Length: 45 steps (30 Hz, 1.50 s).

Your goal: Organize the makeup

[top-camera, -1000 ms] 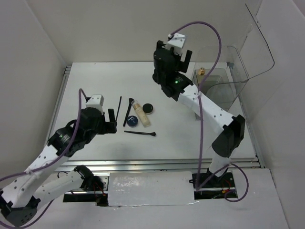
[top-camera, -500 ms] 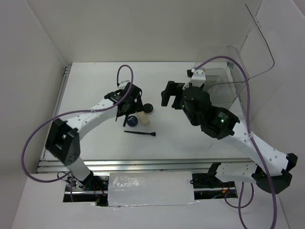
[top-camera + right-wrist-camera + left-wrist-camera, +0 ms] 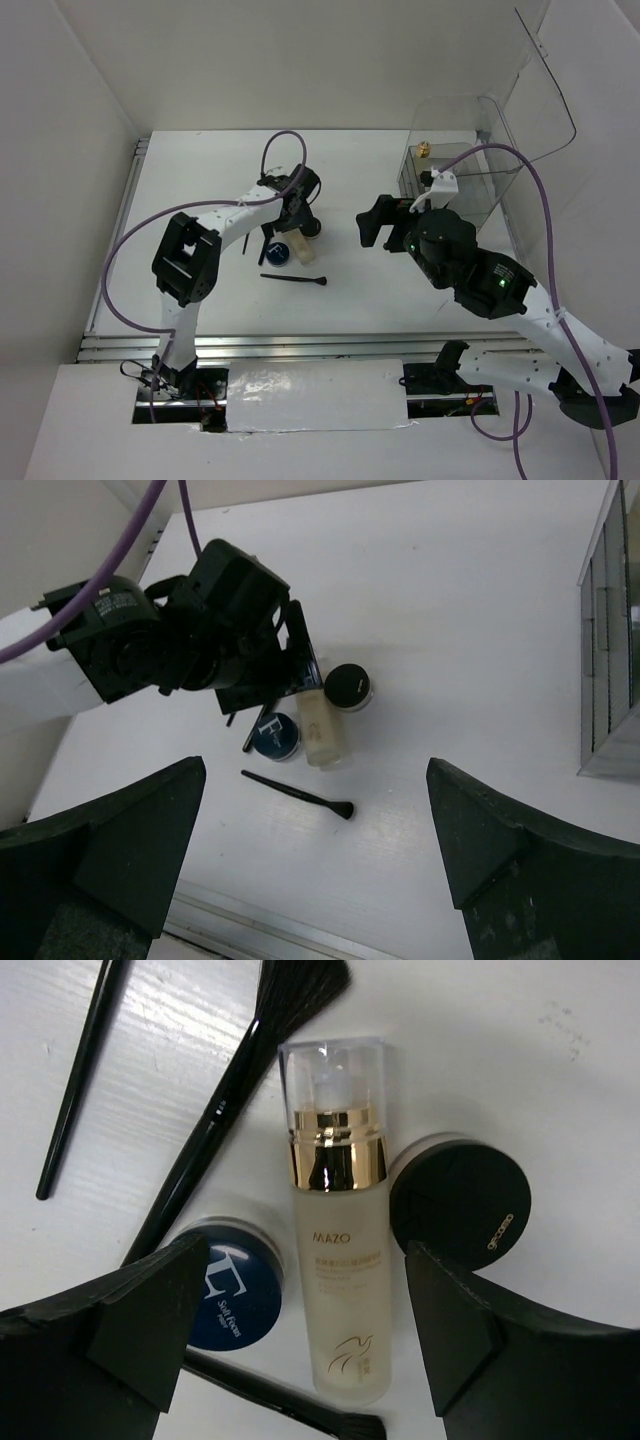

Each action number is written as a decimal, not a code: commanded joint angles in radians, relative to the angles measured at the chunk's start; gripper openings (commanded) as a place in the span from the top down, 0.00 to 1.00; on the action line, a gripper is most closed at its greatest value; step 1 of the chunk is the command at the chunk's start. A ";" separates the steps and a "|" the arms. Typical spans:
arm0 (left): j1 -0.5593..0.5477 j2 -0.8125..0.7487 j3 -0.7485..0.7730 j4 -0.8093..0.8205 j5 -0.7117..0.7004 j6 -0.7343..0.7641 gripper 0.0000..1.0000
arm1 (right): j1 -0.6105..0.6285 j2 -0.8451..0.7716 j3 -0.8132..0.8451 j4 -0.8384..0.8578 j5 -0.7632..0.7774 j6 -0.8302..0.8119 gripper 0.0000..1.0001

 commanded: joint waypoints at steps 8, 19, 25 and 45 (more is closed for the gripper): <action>0.031 0.131 0.102 -0.014 -0.006 -0.029 0.17 | 0.008 -0.010 -0.038 0.049 -0.030 -0.029 0.00; 0.037 0.151 0.085 -0.002 0.014 -0.043 0.42 | 0.006 -0.025 -0.054 0.058 -0.007 -0.035 0.00; 0.035 0.087 0.007 0.018 -0.022 -0.069 0.30 | 0.008 -0.022 -0.058 0.071 -0.013 -0.035 0.00; -0.030 -0.069 0.010 0.214 -0.009 0.124 1.00 | 0.005 -0.079 -0.087 0.060 0.060 -0.020 0.00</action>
